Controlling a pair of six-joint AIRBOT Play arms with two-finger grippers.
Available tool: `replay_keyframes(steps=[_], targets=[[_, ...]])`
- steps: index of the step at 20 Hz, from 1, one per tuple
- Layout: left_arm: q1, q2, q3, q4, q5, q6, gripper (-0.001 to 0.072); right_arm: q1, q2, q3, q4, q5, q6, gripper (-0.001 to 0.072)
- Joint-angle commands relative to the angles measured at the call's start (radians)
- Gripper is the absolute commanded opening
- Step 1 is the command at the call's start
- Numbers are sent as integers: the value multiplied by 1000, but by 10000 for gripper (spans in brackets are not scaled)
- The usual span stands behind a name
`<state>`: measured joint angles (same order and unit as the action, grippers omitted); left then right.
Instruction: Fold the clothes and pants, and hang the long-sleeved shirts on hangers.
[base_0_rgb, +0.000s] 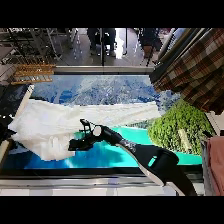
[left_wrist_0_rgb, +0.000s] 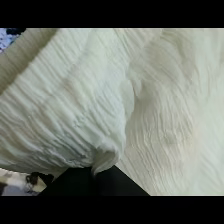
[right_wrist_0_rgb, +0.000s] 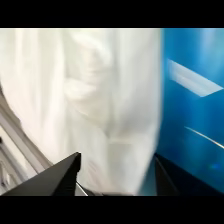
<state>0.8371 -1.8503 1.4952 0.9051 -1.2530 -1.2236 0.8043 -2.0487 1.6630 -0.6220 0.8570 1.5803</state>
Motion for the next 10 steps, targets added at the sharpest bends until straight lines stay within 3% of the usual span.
replay_keyframes(steps=[1, 2, 4, 6, 8, 10], targets=[[0, 9, 0, -7, -55, 2, 8, 58, -108, 134, 48, -8, 41, 345], [3, 19, 0, -30, -65, 16, 8, 60, -115, 159, 31, 6, 42, 9], [16, 55, 3, -151, -72, 48, 8, 35, -75, 193, -121, 103, 43, 16], [30, 104, 13, -260, -71, 81, 8, -5, 39, 212, -451, 295, 88, 16], [31, 159, 37, -257, -72, 87, 7, -42, 200, 212, -823, 539, 111, 16], [24, 204, 42, -242, -81, 87, 7, -83, 378, 212, -1073, 763, 74, 15]])
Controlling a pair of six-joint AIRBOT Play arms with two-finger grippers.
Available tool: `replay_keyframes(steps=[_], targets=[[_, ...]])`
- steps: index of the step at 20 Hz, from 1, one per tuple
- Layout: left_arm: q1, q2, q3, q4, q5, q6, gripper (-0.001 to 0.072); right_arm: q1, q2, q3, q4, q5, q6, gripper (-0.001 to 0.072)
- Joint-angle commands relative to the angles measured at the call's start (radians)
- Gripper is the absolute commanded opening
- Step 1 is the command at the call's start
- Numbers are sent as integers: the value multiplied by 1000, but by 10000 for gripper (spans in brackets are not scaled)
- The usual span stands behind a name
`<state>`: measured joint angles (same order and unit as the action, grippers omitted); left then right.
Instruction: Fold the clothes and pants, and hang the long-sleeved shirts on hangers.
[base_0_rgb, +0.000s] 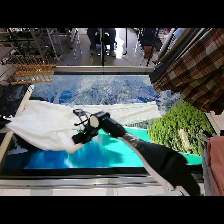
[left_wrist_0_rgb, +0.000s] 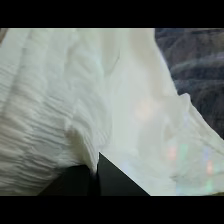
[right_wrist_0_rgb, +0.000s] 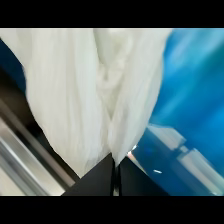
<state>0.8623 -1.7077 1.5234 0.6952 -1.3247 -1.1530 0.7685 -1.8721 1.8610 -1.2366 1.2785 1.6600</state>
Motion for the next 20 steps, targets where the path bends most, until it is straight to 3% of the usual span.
replay_keyframes(steps=[1, 3, 6, 7, 9, 11, 13, 14, 16, 18, 20], targets=[[-11, 73, 13, -4, -24, 16, 7, -69, 289, 19, -499, 403, -21, 15], [-58, 77, 11, 87, -69, 16, 7, -98, 448, 61, -462, 316, -2, 16], [-169, 77, -25, 235, -79, 16, 7, -102, 505, 97, -343, -157, -16, 19], [-199, 77, -32, 263, -79, 16, 8, -111, 481, 96, -337, -242, -34, 80], [-242, 75, -34, 277, -70, 16, 10, -163, 397, 96, -335, -264, -30, 593], [-257, 75, -34, 272, -51, 16, 50, -253, 306, 95, -334, -184, -30, 575], [-248, 76, -34, 256, -48, 14, 308, -376, 241, 60, -264, -29, -32, 566], [-232, 78, -34, 256, -51, -2, 386, -433, 237, 6, -210, 17, -50, 564], [-181, 80, -34, 255, -75, -37, 386, -529, 274, -160, -106, 44, -93, 507], [-115, 80, -34, 254, -132, -37, 386, -590, 364, -378, -17, -10, -130, 510], [-51, 82, -41, 251, -174, -37, 386, -613, 472, -608, 92, -86, -179, 561]])
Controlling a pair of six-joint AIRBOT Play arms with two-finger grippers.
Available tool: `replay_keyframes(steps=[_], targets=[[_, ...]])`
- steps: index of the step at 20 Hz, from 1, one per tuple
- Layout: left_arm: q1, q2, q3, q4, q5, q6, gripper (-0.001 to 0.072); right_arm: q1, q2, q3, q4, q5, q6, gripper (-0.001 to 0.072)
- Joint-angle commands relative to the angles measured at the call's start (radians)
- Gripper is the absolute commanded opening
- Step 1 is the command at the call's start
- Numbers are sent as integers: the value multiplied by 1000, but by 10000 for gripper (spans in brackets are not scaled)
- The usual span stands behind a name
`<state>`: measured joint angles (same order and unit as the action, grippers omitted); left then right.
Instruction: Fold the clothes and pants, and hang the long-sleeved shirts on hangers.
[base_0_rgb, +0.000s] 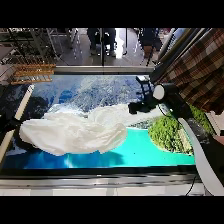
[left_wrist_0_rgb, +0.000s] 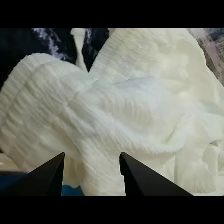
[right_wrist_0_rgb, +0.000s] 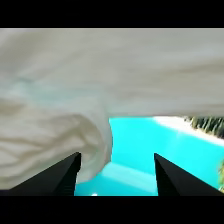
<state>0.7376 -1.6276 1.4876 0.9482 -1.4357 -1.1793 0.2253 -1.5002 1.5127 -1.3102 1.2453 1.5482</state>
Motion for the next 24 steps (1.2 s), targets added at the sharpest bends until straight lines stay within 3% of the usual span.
replay_keyframes(steps=[1, 2, 6, 10, 11, 13, 16, 17, 18, 19, 20, 22, 24], targets=[[103, 6, -26, -23, -68, -10, 394, -68, 146, -368, 222, -83, -89, 613], [129, 11, -57, -57, -73, -10, 446, -53, 174, -456, 283, -104, -106, 648], [192, 47, -247, -171, -55, 40, 446, 81, 155, -662, 397, -332, -128, 647], [192, 82, -430, -231, 95, 63, 447, 139, 62, -652, 415, -474, -55, 637], [193, 82, -469, -286, 130, 79, 504, 136, 43, -652, 421, -489, -42, 636], [188, 82, -526, -380, 192, 124, 509, 136, 13, -650, 435, -531, -38, 634], [156, 79, -568, -460, 258, 156, 508, 137, -5, -649, 507, -618, -43, 531], [138, 76, -570, -460, 275, 155, 499, 137, -5, -649, 533, -647, -43, 411], [113, 75, -571, -460, 293, 156, 414, 137, -5, -642, 552, -657, -43, 187], [85, 72, -571, -462, 304, 156, 179, 137, -4, -629, 554, -656, -45, 56], [59, 71, -571, -470, 311, 170, 16, 137, 2, -607, 537, -629, -52, 18], [35, 74, -561, -509, 307, 179, 9, 116, 43, -542, 345, -498, -38, 16], [56, 92, -506, -504, 256, 201, 7, 59, 131, -465, 45, -297, 63, 16]])
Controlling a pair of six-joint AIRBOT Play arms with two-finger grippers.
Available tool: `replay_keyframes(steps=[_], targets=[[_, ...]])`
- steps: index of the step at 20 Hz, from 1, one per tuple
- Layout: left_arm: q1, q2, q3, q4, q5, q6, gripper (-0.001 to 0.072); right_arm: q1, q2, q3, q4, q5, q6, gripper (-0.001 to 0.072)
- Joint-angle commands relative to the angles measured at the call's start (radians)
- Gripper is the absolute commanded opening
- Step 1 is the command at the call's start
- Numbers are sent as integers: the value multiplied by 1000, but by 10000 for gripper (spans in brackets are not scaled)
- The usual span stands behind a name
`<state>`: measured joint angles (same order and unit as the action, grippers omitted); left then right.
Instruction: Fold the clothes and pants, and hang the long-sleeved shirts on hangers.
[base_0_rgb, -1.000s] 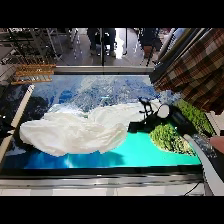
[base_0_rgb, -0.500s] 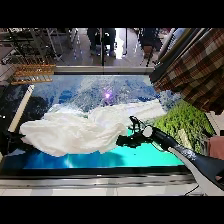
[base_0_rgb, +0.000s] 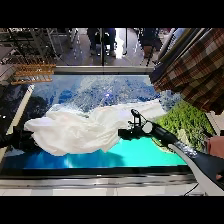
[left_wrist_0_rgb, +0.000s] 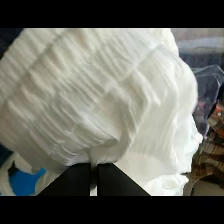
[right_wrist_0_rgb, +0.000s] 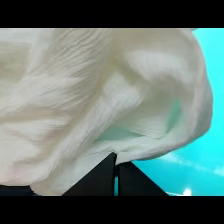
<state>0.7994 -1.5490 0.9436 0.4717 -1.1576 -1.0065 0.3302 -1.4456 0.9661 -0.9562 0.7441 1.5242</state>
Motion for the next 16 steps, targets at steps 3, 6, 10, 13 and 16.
replay_keyframes(steps=[3, 6, 10, 13, 16], targets=[[68, 77, 203, -28, -133, 27, 7, -167, 258, 227, -614, 484, 107, 15], [102, 161, 397, -21, -183, 16, 6, -274, 378, 412, -671, 603, -61, 14], [-6, 209, 440, 132, -263, -5, 8, -337, 272, 486, -658, 525, -110, 15], [-149, 209, 311, 238, -290, -34, 9, -379, 58, 486, -608, 375, -105, 15], [-267, 209, 132, 238, -196, -34, 156, -415, -106, 486, -584, 198, -18, 288]])
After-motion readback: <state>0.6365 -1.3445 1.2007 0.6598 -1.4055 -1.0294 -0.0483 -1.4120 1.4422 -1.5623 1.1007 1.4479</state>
